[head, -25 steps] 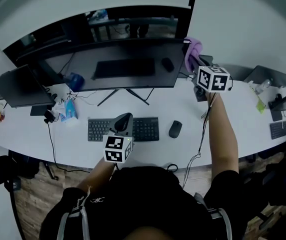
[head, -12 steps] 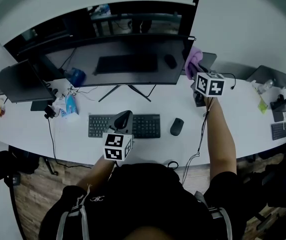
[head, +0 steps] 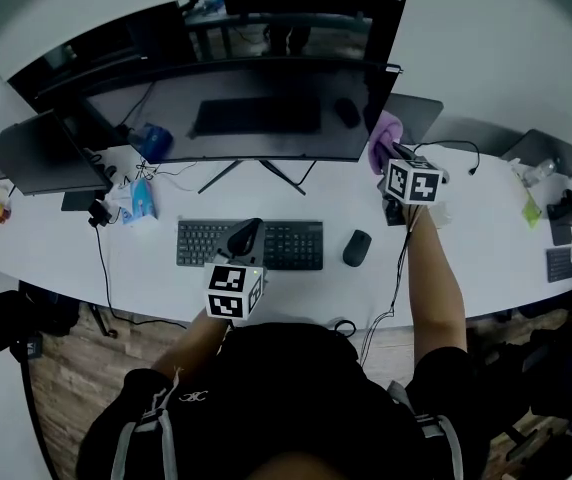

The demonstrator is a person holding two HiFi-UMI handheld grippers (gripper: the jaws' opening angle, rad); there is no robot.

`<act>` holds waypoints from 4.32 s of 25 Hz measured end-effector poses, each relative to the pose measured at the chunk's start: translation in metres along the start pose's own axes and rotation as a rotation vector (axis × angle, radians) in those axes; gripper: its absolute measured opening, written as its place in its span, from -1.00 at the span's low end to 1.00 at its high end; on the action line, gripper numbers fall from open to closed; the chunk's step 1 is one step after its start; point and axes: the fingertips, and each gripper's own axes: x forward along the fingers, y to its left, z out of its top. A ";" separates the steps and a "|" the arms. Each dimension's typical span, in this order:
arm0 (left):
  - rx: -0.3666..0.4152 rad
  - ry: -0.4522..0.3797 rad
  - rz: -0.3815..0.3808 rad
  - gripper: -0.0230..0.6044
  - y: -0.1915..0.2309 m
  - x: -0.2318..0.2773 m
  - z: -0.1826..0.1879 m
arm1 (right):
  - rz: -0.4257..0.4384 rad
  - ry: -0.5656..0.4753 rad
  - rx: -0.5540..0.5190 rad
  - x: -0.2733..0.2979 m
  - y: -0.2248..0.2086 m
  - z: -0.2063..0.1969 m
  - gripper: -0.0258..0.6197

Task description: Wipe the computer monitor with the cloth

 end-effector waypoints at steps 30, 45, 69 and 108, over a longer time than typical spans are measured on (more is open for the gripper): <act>-0.019 0.031 0.053 -0.88 0.059 -0.009 -0.013 | 0.068 -0.017 0.844 0.069 -0.010 -0.127 -0.73; -0.060 0.022 0.099 -0.88 0.146 -0.052 -0.028 | 0.194 -0.211 1.301 0.092 0.062 -0.143 -0.73; -0.159 -0.007 0.261 -0.88 0.294 -0.164 -0.066 | 0.336 -0.042 1.228 0.176 0.286 -0.141 -0.73; -0.188 -0.038 0.273 -0.88 0.559 -0.267 -0.099 | 0.361 0.198 0.774 0.301 0.616 -0.136 -0.72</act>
